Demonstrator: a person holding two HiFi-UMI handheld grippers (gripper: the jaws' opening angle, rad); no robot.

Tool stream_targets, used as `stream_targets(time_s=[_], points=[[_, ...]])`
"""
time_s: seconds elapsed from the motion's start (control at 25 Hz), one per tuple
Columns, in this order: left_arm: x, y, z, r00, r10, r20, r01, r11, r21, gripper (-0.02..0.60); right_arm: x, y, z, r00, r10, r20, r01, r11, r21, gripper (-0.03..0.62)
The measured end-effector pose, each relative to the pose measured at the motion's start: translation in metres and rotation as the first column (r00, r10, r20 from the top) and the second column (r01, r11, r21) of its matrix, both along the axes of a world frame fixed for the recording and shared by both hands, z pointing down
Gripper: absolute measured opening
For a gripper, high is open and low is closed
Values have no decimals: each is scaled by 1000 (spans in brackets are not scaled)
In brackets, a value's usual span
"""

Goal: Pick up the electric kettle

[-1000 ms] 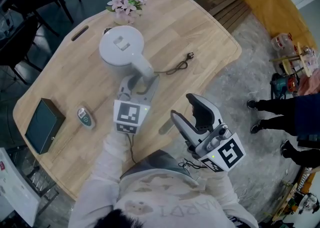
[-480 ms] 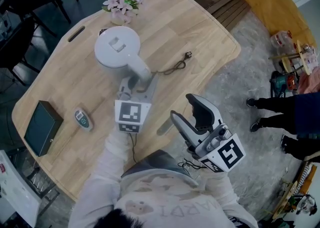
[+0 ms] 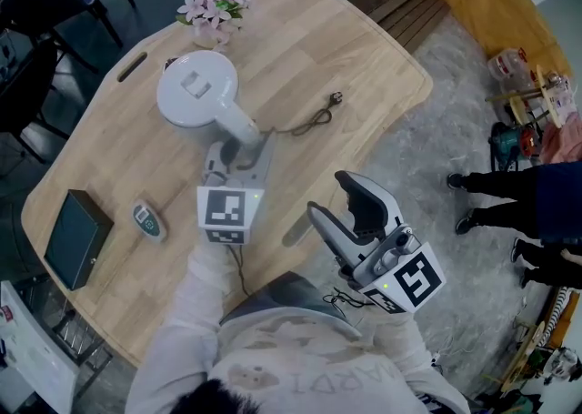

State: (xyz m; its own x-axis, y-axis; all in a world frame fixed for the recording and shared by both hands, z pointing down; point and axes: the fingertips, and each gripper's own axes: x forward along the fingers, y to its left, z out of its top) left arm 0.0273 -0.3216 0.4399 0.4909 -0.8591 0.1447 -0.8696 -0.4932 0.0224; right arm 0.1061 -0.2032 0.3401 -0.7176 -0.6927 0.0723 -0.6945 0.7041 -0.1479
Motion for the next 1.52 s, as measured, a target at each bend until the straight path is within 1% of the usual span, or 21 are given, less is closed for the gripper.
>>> stream_targets(time_s=[0.16, 0.24, 0.4, 0.6, 0.88, 1.08, 1.2, 1.36, 1.52], points=[[-5, 2, -6, 1000, 8, -20, -8, 1000, 0, 247, 1, 2, -2, 1000, 2, 4, -3, 1000, 7, 218], [-5, 4, -14, 1000, 19, -13, -18, 1000, 15, 247, 0, 3, -5, 1000, 0, 7, -1, 1000, 15, 218], [-4, 12, -38, 999, 43, 9, -43, 998, 53, 247, -2, 9, -13, 1000, -7, 14, 6, 999, 34, 218], [-6, 31, -71, 997, 71, -1, -71, 996, 59, 249, -5, 22, -25, 999, -21, 24, 19, 998, 63, 218], [-7, 85, -113, 994, 106, 30, -108, 991, 75, 249, -8, 46, -42, 998, -52, 37, 49, 995, 90, 218], [-13, 129, -133, 993, 106, 54, -110, 991, 76, 250, -17, 63, -50, 994, -100, 54, 93, 989, 113, 218], [-18, 159, -142, 993, 111, 48, -114, 990, 77, 250, -25, 76, -55, 991, -126, 53, 118, 985, 129, 218], [-23, 192, -159, 993, 110, 38, -114, 988, 105, 250, -37, 87, -58, 986, -162, 47, 153, 977, 146, 218], [-29, 217, -175, 995, 92, 29, -95, 990, 108, 250, -53, 94, -63, 979, -199, 43, 190, 969, 159, 218]])
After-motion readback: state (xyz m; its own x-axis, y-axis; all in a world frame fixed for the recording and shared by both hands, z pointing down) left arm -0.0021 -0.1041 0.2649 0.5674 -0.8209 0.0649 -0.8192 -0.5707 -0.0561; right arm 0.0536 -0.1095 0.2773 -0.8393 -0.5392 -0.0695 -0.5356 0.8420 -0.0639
